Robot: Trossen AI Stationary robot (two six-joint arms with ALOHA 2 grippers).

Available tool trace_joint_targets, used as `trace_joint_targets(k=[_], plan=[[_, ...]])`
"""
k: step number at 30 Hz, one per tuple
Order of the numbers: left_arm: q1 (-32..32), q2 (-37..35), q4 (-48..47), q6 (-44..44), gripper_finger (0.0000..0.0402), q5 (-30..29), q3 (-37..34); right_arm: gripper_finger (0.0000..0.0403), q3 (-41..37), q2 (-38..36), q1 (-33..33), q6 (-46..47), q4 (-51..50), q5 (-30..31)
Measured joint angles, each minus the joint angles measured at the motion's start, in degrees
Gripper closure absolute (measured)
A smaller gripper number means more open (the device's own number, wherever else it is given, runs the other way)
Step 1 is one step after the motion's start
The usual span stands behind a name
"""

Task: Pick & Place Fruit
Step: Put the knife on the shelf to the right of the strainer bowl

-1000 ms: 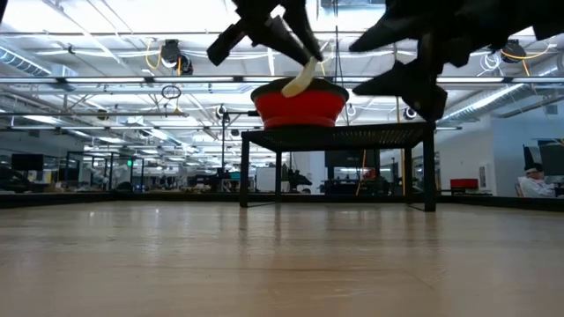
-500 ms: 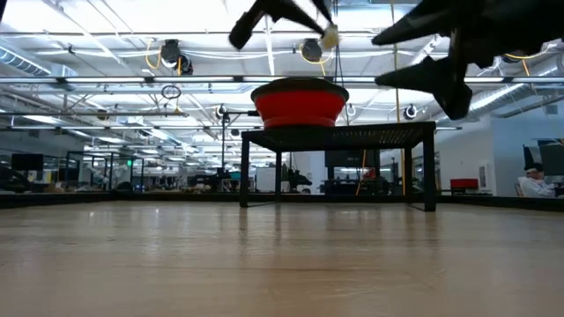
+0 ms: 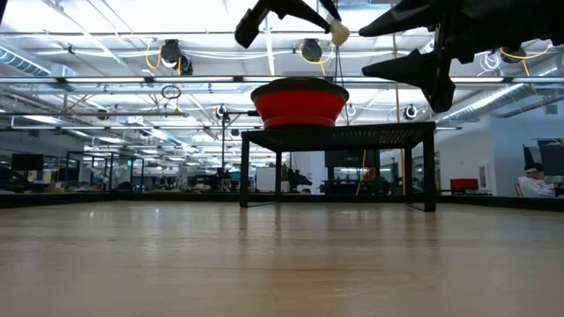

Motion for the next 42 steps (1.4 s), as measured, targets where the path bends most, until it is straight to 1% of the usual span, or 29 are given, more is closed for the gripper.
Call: trace_joint_targets(k=[7,15,17,21,31,34,36,38,42], plan=[[0.2,1.3,0.7,0.5,0.038,0.6,-0.1,0.019,0.0,0.0,-1.9,1.1,0.1,-1.8],[0.6,2.5,2.7,1.7,0.038,2.1,-0.1,0.019,0.0,0.0,-4.0,1.4,0.3,-6.1],[0.7,2.7,2.0,1.4,0.038,2.5,-0.1,0.019,0.0,0.0,-4.1,1.5,0.3,-7.1],[1.2,2.6,3.2,1.6,0.038,3.0,-0.1,0.019,0.1,0.0,-4.9,1.6,0.4,-7.3],[1.6,2.6,2.9,2.9,0.038,2.7,-0.1,0.019,0.1,0.0,-7.1,2.3,0.9,-7.6],[2.0,4.0,4.7,3.0,0.038,2.9,0.0,0.0192,0.8,0.0,-7.1,2.3,0.8,-7.5],[2.4,4.9,4.9,3.2,0.038,4.3,0.0,0.0197,0.9,-0.1,-7.1,2.2,-0.1,-7.4],[2.6,5.0,5.0,3.8,0.038,4.3,-0.1,0.0204,0.9,0.0,-7.1,3.5,-1.8,-7.4],[2.8,4.7,5.5,3.9,0.038,4.3,0.0,0.0225,0.9,0.0,-7.1,4.5,-1.6,-7.3]])
